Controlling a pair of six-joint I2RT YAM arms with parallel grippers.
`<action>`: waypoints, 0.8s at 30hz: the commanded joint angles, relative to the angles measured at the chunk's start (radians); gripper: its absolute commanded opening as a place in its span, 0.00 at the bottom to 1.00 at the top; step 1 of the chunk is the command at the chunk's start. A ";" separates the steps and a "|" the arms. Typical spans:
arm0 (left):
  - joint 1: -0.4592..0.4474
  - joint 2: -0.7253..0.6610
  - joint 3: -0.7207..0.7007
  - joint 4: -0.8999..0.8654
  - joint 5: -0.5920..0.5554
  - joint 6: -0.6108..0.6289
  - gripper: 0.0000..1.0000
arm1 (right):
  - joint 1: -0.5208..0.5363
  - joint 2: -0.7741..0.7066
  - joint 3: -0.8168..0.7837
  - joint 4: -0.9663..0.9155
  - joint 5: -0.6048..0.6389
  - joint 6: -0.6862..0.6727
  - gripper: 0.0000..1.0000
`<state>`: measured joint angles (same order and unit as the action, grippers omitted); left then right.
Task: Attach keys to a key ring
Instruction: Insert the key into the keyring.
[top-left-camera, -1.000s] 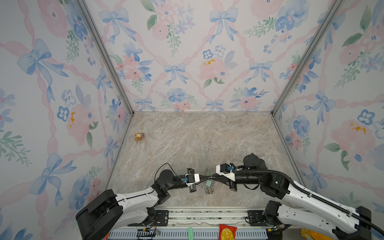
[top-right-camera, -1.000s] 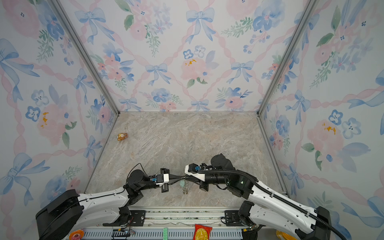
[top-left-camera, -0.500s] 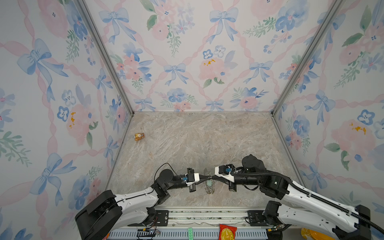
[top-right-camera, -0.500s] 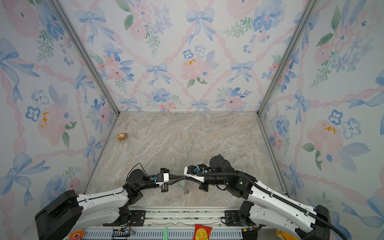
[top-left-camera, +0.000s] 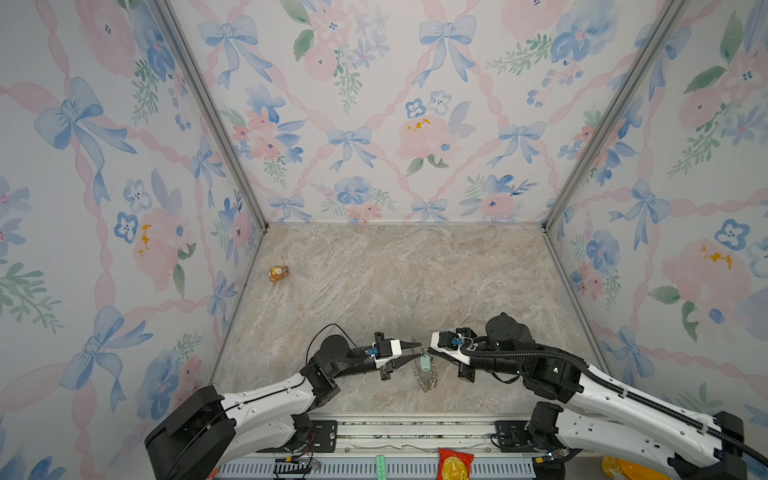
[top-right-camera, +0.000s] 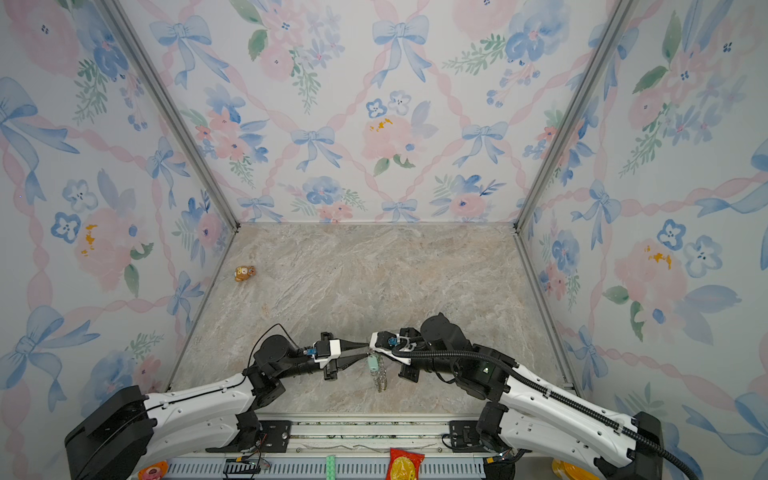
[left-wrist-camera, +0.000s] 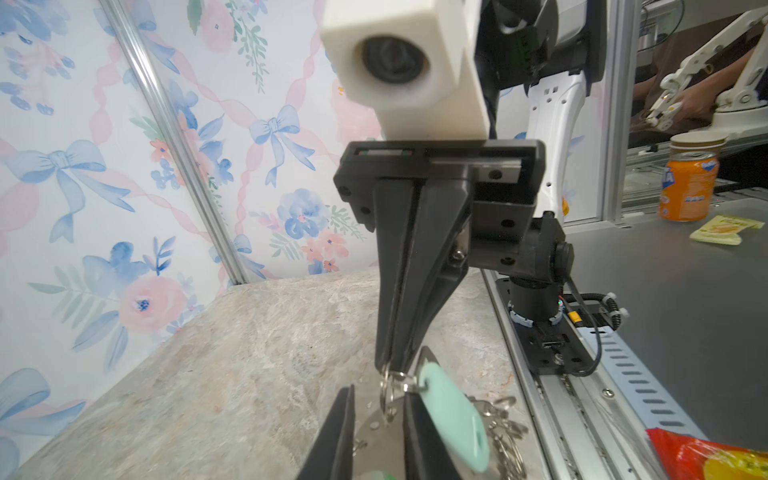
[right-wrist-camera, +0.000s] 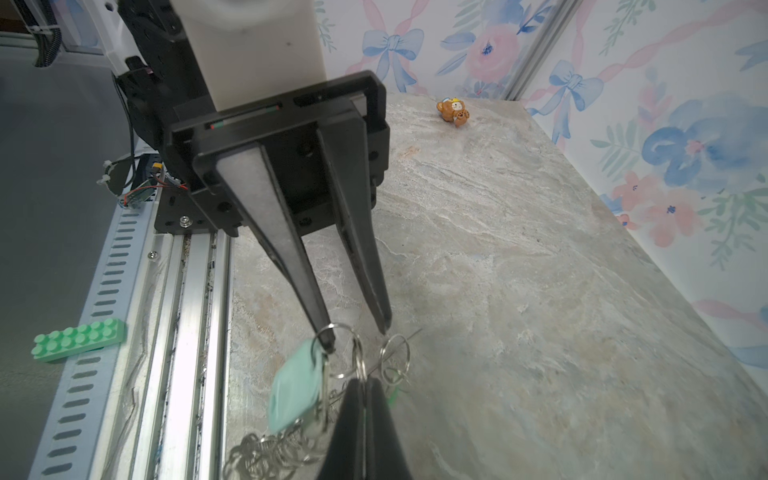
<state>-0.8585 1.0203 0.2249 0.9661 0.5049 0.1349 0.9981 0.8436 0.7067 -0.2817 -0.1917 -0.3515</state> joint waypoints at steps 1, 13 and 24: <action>0.006 -0.045 -0.010 -0.036 -0.124 -0.063 0.29 | 0.006 -0.005 0.048 -0.037 0.079 0.005 0.00; 0.004 -0.067 0.201 -0.450 -0.214 -0.393 0.32 | 0.030 -0.008 0.068 -0.036 0.201 -0.042 0.00; -0.051 -0.033 0.339 -0.709 -0.198 -0.492 0.28 | 0.065 0.026 0.070 -0.004 0.288 -0.067 0.00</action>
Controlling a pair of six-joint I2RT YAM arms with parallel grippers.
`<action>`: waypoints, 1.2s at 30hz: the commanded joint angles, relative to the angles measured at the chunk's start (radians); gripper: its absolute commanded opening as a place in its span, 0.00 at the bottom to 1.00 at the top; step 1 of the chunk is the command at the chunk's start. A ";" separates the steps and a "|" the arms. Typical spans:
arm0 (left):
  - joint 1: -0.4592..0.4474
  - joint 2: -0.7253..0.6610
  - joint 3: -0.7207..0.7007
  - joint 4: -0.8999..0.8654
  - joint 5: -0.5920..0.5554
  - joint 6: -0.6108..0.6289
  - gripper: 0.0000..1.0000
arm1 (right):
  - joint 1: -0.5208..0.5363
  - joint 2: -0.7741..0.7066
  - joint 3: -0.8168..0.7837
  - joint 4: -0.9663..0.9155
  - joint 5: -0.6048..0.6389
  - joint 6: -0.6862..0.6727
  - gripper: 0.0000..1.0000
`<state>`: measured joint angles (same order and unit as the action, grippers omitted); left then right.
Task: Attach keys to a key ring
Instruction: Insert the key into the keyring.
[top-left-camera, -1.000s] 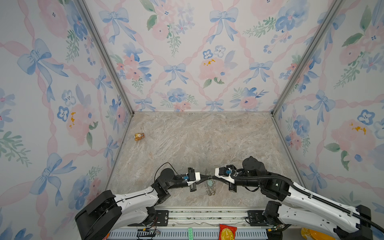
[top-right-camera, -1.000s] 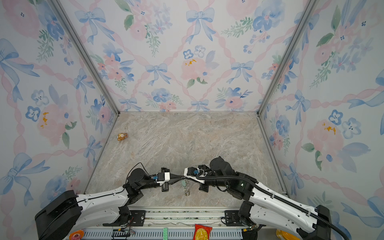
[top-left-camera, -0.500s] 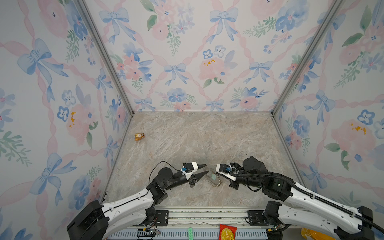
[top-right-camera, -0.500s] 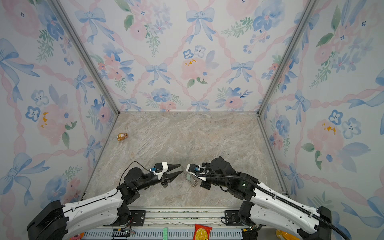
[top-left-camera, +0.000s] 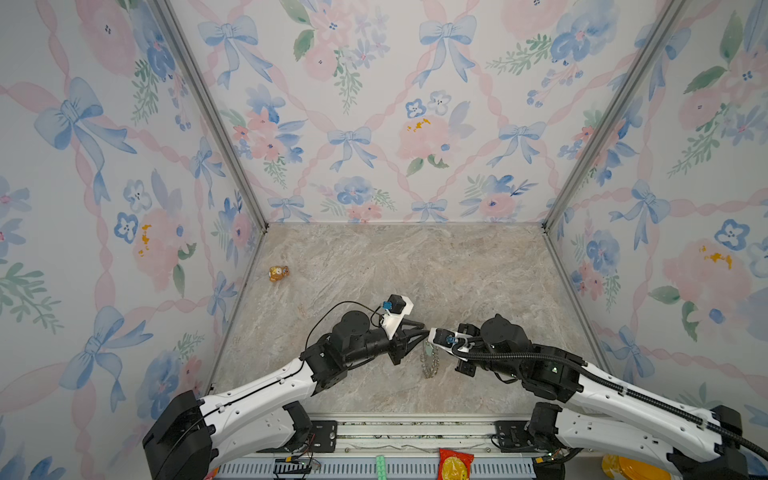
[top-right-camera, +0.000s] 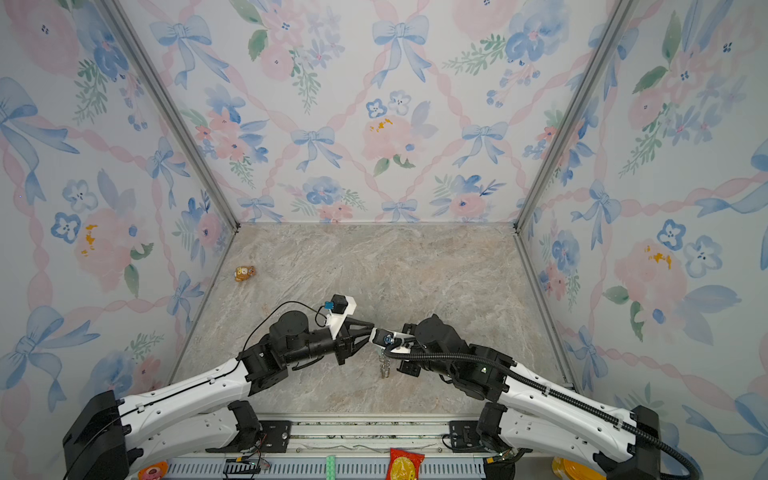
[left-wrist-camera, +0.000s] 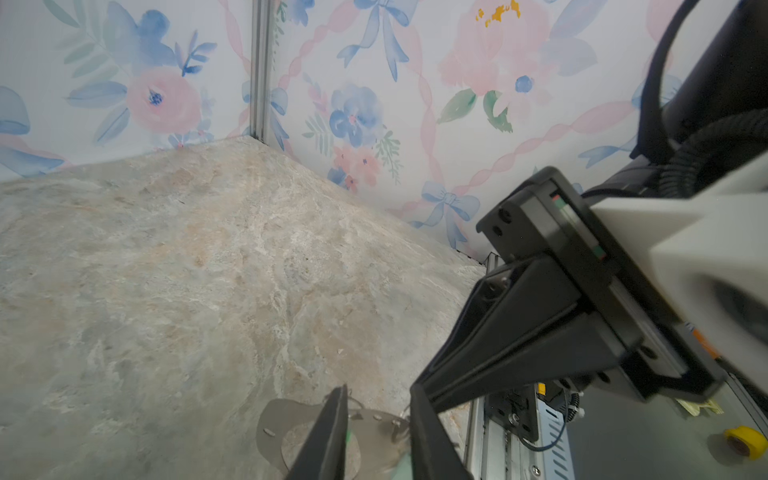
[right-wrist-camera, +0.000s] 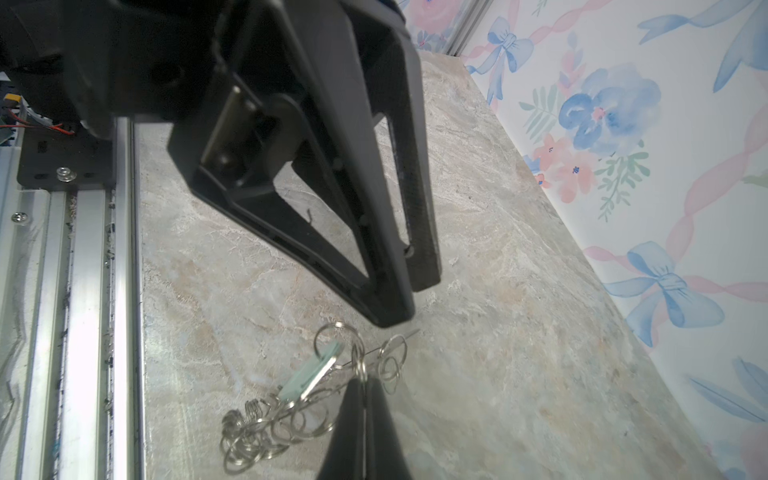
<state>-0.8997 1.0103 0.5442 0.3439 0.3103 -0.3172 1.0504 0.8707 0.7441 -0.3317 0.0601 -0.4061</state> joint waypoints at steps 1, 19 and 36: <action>-0.011 -0.032 0.019 -0.092 -0.006 -0.047 0.28 | 0.013 -0.001 0.031 0.048 0.040 -0.013 0.00; -0.025 0.008 0.059 -0.125 0.019 -0.082 0.18 | 0.029 0.015 0.022 0.069 0.050 -0.013 0.00; -0.025 -0.003 0.031 -0.134 0.035 -0.074 0.00 | 0.032 0.008 0.011 0.099 0.066 0.002 0.00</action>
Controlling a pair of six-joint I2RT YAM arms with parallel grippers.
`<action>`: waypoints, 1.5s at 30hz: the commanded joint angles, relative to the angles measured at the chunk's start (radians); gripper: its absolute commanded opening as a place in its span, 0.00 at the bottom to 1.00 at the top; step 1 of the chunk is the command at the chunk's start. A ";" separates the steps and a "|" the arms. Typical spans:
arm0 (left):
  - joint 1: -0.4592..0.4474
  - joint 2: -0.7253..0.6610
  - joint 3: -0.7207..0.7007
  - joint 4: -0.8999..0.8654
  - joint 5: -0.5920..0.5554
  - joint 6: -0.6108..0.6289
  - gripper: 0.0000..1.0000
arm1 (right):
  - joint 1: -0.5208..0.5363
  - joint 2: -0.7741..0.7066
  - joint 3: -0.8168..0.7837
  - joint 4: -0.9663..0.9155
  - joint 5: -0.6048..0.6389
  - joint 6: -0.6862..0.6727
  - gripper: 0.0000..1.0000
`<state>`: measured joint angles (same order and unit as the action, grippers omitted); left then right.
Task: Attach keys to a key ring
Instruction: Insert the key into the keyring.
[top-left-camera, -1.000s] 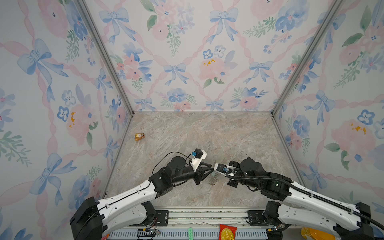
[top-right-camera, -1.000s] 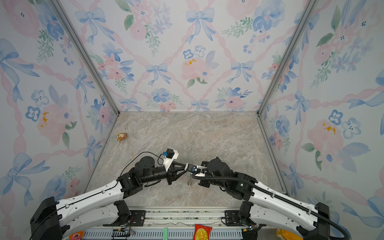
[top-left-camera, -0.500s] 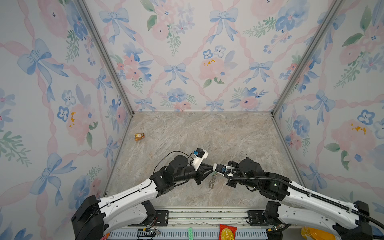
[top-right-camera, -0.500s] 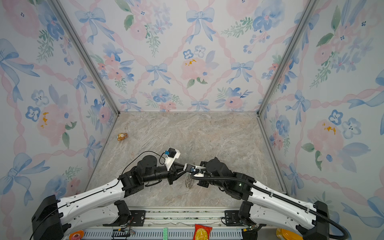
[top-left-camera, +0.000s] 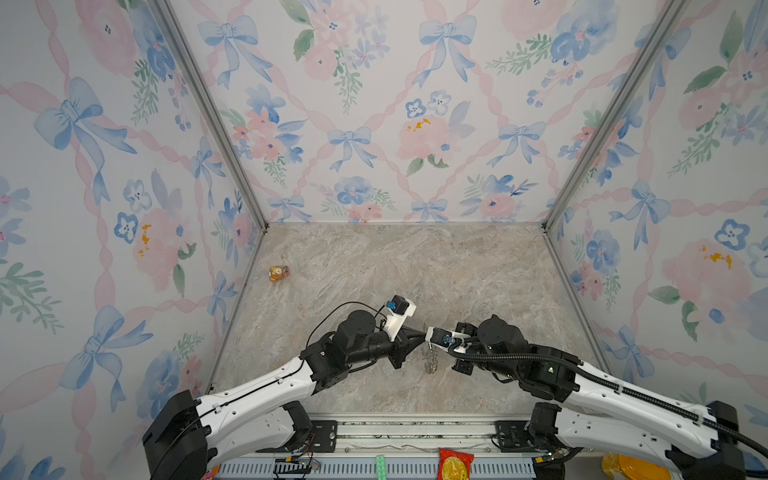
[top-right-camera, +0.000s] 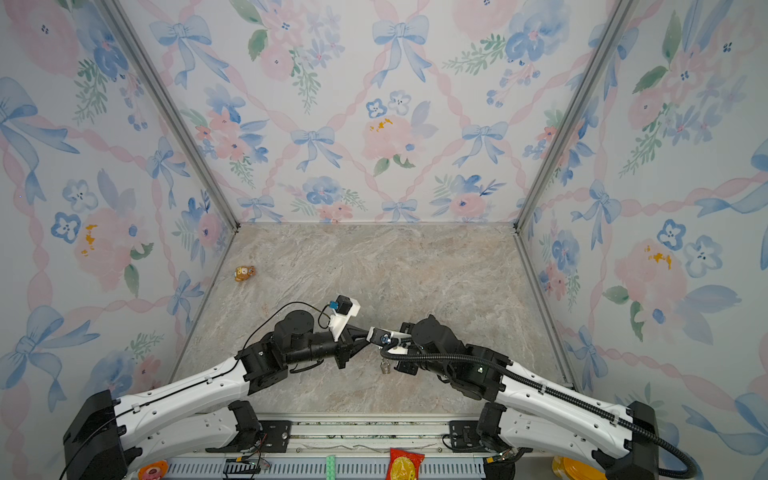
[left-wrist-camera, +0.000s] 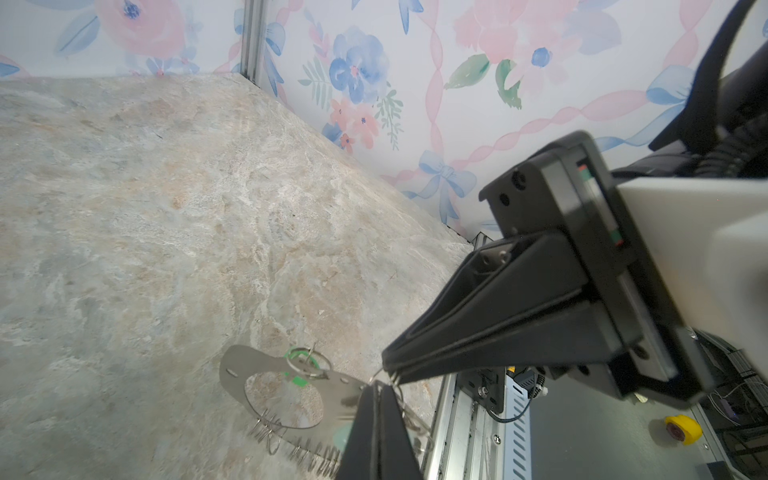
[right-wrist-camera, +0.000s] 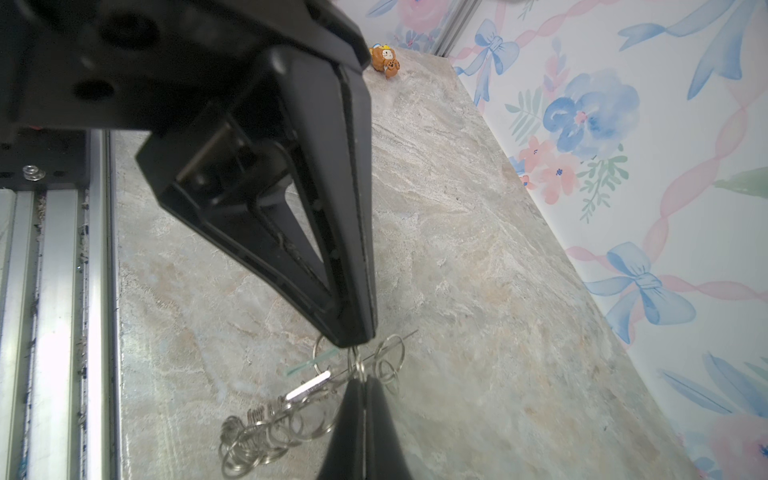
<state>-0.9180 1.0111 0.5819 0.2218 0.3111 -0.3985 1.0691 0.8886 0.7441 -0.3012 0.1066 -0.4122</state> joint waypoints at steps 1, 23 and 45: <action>-0.007 -0.004 -0.010 -0.013 0.034 0.009 0.00 | 0.014 -0.011 0.008 0.072 0.022 0.009 0.00; 0.001 -0.034 -0.049 -0.011 -0.021 0.020 0.05 | -0.051 -0.074 -0.046 0.121 -0.070 0.071 0.00; 0.012 -0.076 -0.088 0.143 0.084 0.029 0.35 | -0.025 -0.077 -0.046 0.106 -0.140 0.046 0.00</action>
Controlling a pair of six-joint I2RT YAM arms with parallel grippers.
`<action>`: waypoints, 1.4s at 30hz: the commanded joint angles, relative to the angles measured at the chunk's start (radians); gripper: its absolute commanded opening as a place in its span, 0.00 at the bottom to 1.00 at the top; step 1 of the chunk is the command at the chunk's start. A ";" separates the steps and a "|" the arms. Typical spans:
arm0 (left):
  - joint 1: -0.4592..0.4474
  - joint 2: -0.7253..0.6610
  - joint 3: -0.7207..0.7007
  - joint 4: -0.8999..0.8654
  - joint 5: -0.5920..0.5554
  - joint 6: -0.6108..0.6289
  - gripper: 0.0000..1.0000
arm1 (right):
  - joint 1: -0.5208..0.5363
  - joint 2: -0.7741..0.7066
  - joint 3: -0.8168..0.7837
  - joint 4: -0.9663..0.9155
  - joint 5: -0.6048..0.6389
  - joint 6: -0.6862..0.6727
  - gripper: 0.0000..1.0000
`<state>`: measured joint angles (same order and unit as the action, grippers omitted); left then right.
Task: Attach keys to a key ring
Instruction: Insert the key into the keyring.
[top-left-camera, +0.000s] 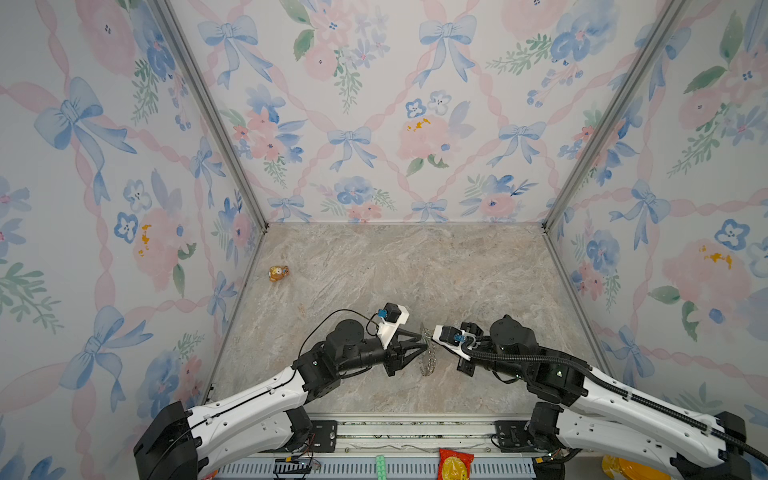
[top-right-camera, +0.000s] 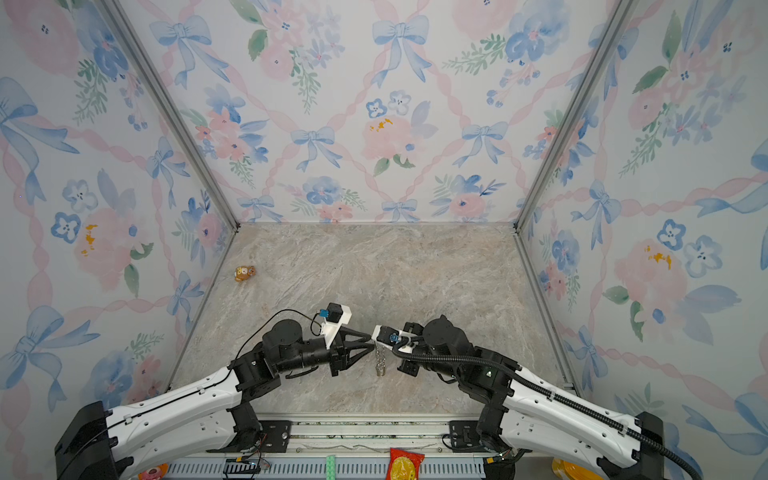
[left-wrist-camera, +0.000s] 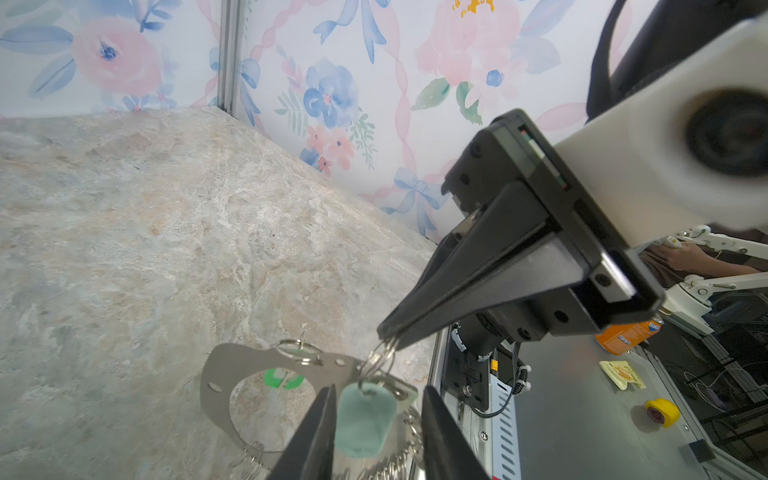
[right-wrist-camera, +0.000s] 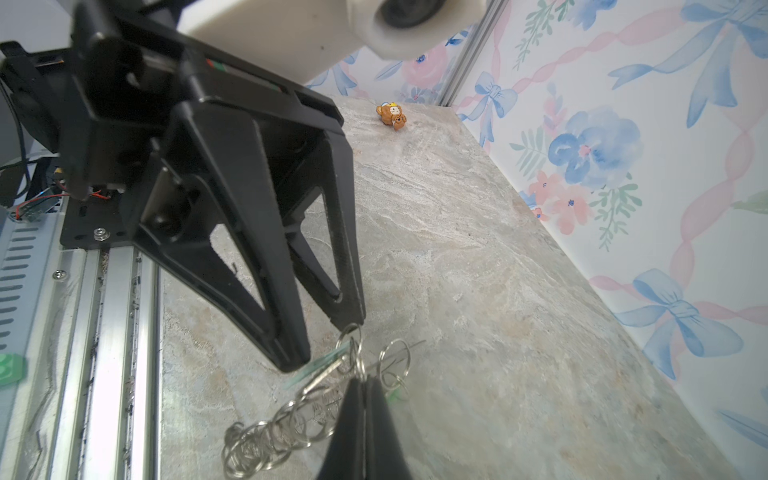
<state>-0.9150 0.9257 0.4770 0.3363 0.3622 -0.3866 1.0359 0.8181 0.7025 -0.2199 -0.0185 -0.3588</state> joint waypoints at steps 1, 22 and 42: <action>0.009 0.013 0.018 0.029 0.042 0.017 0.35 | 0.009 -0.006 -0.005 0.025 -0.014 -0.008 0.00; 0.014 0.009 0.026 0.037 0.041 0.013 0.13 | 0.011 0.003 -0.001 0.014 -0.006 -0.011 0.00; 0.015 0.022 0.036 0.037 0.039 0.005 0.02 | 0.024 0.005 -0.004 0.008 0.000 -0.017 0.00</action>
<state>-0.9081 0.9463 0.4885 0.3435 0.4046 -0.3870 1.0428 0.8249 0.7025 -0.2272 -0.0113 -0.3676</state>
